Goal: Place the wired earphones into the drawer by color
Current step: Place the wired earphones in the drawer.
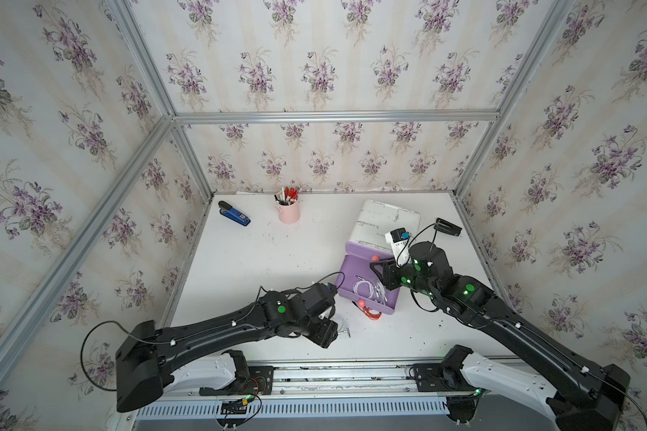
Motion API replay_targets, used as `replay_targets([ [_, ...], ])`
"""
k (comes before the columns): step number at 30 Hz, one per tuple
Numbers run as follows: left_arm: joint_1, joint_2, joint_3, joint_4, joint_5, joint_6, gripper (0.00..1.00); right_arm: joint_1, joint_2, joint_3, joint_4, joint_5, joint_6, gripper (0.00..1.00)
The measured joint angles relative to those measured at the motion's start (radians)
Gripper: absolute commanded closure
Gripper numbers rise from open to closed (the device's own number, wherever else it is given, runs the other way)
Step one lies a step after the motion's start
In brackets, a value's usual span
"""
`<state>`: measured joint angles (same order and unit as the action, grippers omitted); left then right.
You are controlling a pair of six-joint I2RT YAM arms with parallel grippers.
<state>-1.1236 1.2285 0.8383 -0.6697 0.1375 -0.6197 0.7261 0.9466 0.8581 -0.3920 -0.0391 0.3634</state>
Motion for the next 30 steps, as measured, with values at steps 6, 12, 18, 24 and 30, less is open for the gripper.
replay_targets([
  [6, -0.069, 0.175, 0.086, -0.047, -0.16, -0.047, 0.31, -0.001, -0.045, -0.008, -0.019, -0.003, 0.004, 0.61],
  [12, -0.076, 0.346, 0.18, -0.083, -0.179, -0.135, 0.32, -0.001, -0.061, -0.016, -0.039, 0.004, 0.009, 0.61],
  [18, -0.055, 0.421, 0.265, -0.157, -0.221, -0.139, 0.37, -0.001, -0.07, -0.017, -0.052, 0.005, 0.011, 0.61],
  [24, -0.039, 0.413, 0.232, -0.171, -0.238, -0.076, 0.4, -0.001, -0.101, -0.032, -0.059, 0.017, 0.023, 0.61],
  [30, -0.028, 0.423, 0.227, -0.15, -0.238, 0.021, 0.43, -0.001, -0.101, -0.039, -0.06, 0.022, 0.028, 0.61],
])
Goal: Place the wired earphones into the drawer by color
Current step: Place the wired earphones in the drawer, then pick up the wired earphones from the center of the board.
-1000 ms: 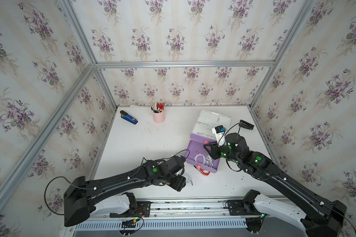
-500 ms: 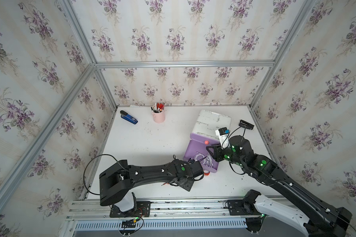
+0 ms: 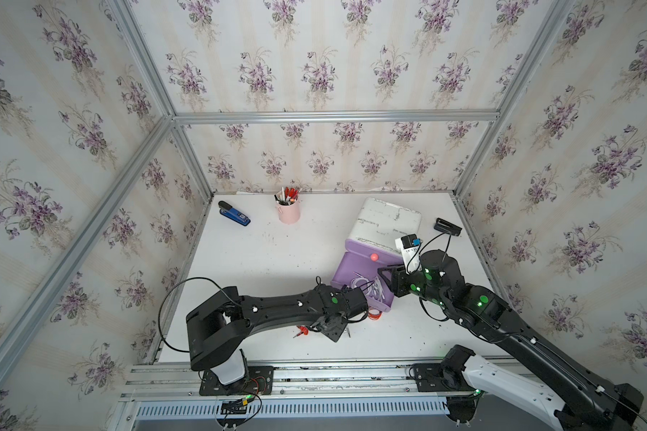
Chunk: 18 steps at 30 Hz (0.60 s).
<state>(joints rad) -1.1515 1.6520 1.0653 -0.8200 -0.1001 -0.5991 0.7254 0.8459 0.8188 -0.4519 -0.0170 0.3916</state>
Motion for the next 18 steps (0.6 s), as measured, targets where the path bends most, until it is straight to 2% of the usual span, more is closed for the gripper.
replay_targets([
  [9, 0.006, 0.021, -0.002, 0.026, 0.019, 0.087, 0.44, 0.0, 0.01, 0.015, 0.0, 0.001, 0.001, 0.61],
  [11, 0.003, 0.017, -0.008, 0.033, 0.023, 0.094, 0.44, 0.0, 0.011, 0.016, 0.0, 0.001, 0.001, 0.61],
  [12, 0.001, 0.014, -0.011, 0.033, 0.026, 0.094, 0.48, 0.0, 0.013, 0.016, 0.0, 0.001, 0.001, 0.61],
  [18, -0.026, -0.012, -0.011, 0.03, 0.057, 0.072, 0.49, 0.0, 0.013, 0.016, 0.0, 0.001, 0.001, 0.61],
])
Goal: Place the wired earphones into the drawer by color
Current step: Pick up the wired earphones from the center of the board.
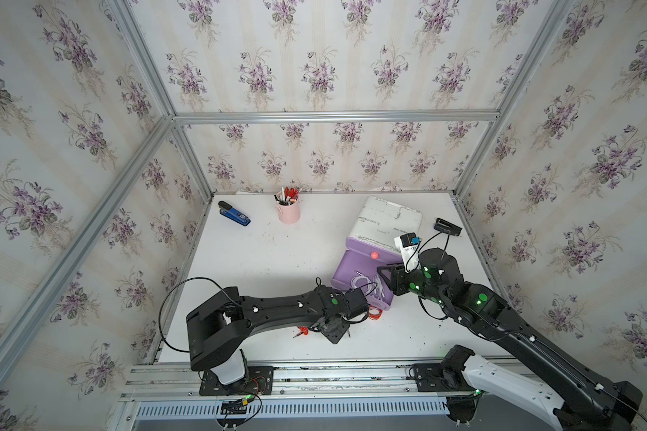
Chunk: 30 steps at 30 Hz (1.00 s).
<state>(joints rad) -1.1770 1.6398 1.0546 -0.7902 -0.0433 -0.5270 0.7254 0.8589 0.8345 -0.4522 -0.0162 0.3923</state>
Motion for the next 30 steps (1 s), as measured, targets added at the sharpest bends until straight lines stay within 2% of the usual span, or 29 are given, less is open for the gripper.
replay_targets([
  [7, -0.013, -0.012, -0.004, 0.002, 0.053, -0.152, 0.46, 0.0, 0.0, -0.002, 0.001, 0.0, 0.0, 0.61],
  [11, -0.014, -0.065, -0.011, 0.019, 0.086, -0.322, 0.46, 0.0, -0.003, -0.002, 0.0, 0.0, 0.0, 0.61],
  [14, -0.005, -0.127, -0.029, 0.027, 0.093, -0.443, 0.41, 0.0, -0.018, -0.005, 0.001, 0.0, 0.001, 0.61],
  [21, 0.07, -0.296, -0.139, 0.053, 0.128, -0.749, 0.42, 0.0, -0.044, -0.027, -0.008, -0.001, 0.009, 0.61],
  [24, 0.068, -0.283, -0.116, 0.038, 0.17, -0.879, 0.42, 0.0, -0.06, -0.039, -0.016, -0.001, 0.021, 0.6],
  [30, 0.051, -0.188, -0.056, 0.02, 0.203, -1.045, 0.42, 0.0, -0.057, -0.046, -0.021, -0.001, 0.023, 0.6],
])
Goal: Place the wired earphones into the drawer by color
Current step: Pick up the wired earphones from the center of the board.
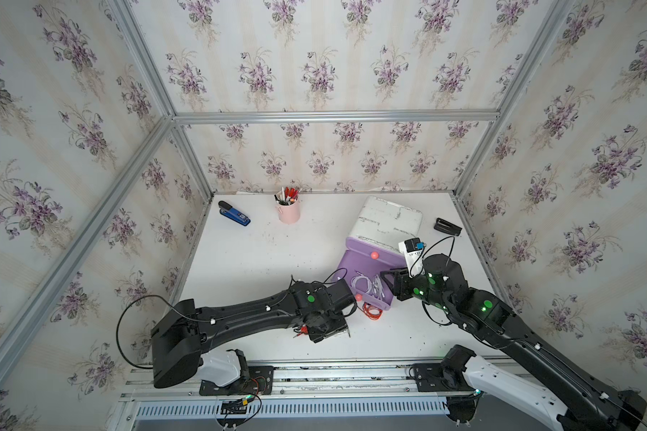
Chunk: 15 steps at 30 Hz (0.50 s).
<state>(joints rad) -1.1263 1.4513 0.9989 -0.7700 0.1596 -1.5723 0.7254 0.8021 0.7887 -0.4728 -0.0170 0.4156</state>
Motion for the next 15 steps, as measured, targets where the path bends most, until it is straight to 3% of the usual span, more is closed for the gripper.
replay_targets([
  [7, 0.0, 0.01, -0.094, 0.0, 0.011, -0.147, 0.44, 0.0, 0.003, 0.001, -0.003, 0.0, -0.003, 0.6],
  [13, 0.011, 0.069, -0.074, 0.024, 0.0, -0.189, 0.44, 0.0, 0.003, -0.008, -0.002, 0.0, -0.005, 0.6],
  [15, 0.011, 0.097, -0.054, 0.026, 0.0, -0.192, 0.48, 0.0, 0.005, -0.011, -0.002, 0.0, -0.008, 0.6],
])
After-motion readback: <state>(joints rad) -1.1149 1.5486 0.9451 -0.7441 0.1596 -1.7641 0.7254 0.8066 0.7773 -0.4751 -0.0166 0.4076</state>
